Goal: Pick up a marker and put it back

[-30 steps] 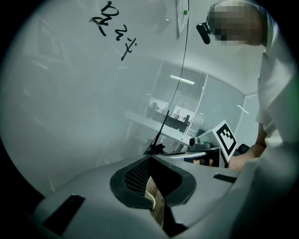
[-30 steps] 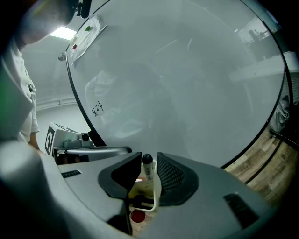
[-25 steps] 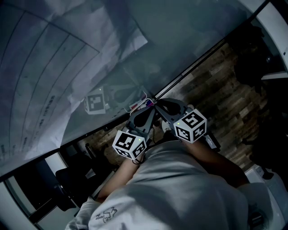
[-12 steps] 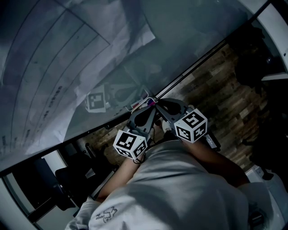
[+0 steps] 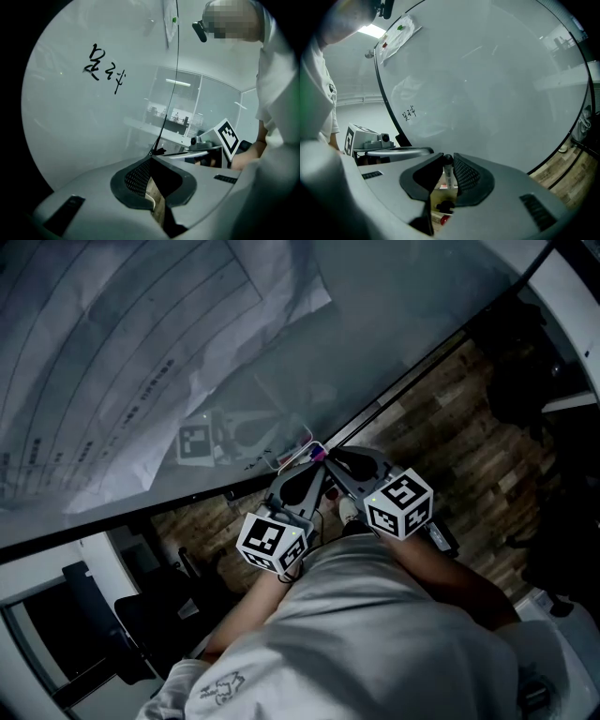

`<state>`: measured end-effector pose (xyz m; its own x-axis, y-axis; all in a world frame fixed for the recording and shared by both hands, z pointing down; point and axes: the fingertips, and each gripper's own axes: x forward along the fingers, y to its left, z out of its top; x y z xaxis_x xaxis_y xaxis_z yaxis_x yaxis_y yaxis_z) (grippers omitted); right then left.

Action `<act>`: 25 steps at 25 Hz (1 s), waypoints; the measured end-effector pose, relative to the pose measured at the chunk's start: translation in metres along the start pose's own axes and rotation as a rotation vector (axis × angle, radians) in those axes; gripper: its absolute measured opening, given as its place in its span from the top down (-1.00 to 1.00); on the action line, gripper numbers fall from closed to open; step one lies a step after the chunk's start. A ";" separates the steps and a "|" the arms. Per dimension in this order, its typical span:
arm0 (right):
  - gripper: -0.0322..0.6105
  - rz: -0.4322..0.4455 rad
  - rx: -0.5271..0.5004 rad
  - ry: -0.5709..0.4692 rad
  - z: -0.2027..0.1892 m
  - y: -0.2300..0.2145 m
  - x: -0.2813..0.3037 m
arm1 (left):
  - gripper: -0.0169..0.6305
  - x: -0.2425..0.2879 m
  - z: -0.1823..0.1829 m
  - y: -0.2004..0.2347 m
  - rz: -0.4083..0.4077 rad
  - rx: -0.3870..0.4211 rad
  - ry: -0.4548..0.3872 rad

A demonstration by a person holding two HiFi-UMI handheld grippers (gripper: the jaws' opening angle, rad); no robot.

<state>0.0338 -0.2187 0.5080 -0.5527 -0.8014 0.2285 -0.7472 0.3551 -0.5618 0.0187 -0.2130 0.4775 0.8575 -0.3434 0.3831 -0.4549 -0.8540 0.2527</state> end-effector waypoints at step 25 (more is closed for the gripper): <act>0.67 -0.060 -0.161 -0.121 0.039 0.066 -0.038 | 0.93 -0.070 0.043 -0.025 -0.039 0.095 -0.179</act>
<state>0.0198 -0.1831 0.4309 -0.4642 -0.8720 0.1551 -0.8323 0.3696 -0.4130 -0.0193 -0.1847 0.4065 0.9068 -0.3660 0.2090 -0.4030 -0.8981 0.1758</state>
